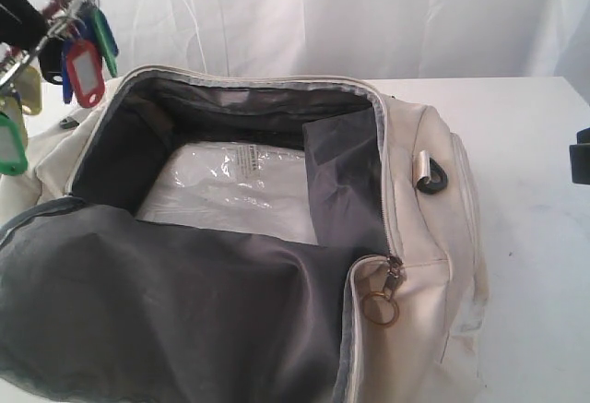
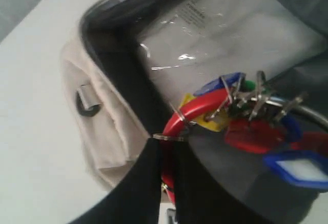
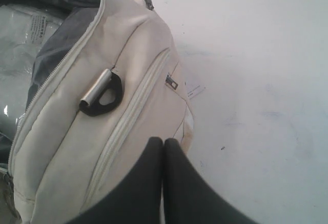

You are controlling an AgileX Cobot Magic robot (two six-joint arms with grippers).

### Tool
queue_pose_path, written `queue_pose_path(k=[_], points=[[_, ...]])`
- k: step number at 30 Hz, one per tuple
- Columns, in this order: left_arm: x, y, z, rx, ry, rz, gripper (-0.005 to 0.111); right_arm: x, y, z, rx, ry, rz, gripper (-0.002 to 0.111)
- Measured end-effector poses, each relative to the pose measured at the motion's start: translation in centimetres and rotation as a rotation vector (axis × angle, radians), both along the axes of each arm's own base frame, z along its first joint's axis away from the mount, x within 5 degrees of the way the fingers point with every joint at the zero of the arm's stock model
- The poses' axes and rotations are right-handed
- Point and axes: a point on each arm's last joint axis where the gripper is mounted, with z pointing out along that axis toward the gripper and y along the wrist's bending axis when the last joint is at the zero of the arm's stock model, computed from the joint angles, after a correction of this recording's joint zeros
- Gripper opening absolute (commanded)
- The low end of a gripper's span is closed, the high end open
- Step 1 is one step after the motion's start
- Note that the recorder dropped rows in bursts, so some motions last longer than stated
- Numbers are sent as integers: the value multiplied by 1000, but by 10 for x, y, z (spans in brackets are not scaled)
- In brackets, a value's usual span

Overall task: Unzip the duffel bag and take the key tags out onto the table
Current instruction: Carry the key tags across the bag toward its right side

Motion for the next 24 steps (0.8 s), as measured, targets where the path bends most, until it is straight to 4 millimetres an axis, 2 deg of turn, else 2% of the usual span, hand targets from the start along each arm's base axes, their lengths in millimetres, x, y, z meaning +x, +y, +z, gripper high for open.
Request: queue_pose_path(k=[8, 18, 24], points=[[10, -30, -16, -147, 110, -133, 0, 0, 0, 0, 0, 0, 0, 0], [28, -78, -39, -318, 268, -362, 0, 0, 0, 0, 0, 0, 0, 0], [20, -116, -56, -306, 304, -483, 0, 0, 0, 0, 0, 0, 0, 0]])
